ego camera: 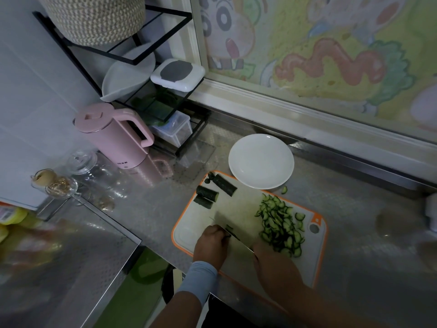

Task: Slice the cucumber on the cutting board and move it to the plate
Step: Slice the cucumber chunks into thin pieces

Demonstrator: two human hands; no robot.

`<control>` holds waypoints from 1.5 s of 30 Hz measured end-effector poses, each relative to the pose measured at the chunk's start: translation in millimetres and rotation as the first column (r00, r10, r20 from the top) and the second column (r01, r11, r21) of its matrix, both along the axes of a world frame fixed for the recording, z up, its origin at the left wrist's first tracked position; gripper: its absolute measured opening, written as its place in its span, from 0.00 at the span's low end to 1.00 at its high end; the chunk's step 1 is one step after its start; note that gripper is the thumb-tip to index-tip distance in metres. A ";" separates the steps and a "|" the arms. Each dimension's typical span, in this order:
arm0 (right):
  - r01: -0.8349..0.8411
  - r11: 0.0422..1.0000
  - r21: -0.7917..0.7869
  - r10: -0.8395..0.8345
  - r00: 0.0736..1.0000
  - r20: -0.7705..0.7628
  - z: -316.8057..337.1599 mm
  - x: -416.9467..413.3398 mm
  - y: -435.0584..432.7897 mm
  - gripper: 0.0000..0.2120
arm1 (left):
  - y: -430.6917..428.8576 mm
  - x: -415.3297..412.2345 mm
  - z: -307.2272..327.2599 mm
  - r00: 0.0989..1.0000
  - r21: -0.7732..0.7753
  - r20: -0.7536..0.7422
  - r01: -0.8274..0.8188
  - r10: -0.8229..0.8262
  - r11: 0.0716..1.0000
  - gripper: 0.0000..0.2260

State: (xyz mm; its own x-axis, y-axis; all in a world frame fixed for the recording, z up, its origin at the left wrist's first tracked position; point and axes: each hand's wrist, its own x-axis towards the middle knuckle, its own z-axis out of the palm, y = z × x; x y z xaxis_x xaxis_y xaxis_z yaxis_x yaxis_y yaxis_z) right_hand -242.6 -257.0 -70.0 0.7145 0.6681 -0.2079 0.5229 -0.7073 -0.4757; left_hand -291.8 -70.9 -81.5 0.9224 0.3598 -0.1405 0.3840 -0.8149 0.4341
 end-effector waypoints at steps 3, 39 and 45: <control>0.008 0.998 -0.066 -0.005 0.999 0.048 -6.9 4.0 15.0 0.06 | -0.6 0.8 3.4 1.000 0.012 0.002 0.019 -0.019 1.000 0.08; -0.060 0.989 -0.138 0.069 0.995 0.065 4.7 3.4 28.3 0.15 | 0.0 -0.3 8.7 0.998 -0.018 -0.047 -0.053 0.053 0.998 0.13; -0.026 1.000 0.004 0.026 1.000 -0.005 12.4 0.5 -3.4 0.10 | -0.4 -1.7 4.5 0.998 -0.020 -0.019 -0.064 0.063 0.998 0.13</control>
